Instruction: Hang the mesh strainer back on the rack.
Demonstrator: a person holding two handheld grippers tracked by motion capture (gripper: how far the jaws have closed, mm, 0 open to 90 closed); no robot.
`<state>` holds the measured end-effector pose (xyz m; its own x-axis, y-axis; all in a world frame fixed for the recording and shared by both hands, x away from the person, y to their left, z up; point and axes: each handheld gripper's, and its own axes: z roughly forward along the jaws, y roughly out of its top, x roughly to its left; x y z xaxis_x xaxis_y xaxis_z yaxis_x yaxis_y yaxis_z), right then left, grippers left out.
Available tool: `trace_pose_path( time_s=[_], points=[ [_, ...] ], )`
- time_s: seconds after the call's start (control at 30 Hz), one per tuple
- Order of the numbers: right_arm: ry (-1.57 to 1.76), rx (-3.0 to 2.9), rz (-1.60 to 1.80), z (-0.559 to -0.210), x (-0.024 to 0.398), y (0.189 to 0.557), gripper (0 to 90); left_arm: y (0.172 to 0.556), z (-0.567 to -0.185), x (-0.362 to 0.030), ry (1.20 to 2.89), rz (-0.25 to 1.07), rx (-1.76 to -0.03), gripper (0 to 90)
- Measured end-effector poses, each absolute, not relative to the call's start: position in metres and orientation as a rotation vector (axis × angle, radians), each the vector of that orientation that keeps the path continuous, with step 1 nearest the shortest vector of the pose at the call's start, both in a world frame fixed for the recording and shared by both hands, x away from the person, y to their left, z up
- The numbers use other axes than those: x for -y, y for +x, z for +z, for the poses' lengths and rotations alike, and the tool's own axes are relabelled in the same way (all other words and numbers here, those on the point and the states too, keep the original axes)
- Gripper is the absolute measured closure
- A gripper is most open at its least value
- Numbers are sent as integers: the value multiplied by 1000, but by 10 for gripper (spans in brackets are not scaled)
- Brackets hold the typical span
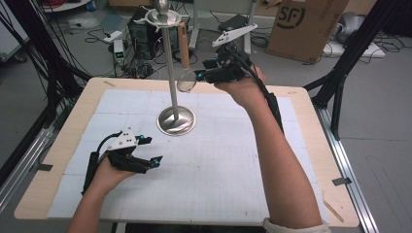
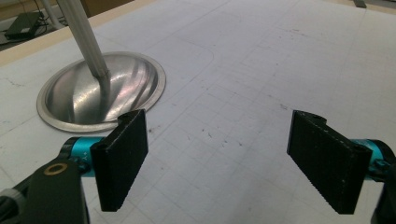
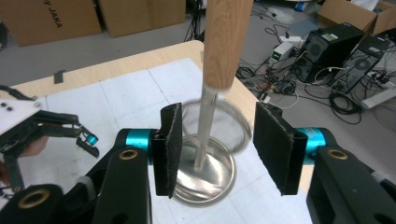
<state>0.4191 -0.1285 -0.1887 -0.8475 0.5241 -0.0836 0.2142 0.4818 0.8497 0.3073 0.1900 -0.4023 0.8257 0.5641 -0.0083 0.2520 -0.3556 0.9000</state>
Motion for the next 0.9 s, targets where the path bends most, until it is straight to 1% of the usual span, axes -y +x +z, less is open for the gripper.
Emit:
trace_pose_path(
  time_s=[0.9],
  points=[
    [592,-2369,1395,-225,174,382,415,307,-401,-190,1949,374,-599,210]
  ],
)
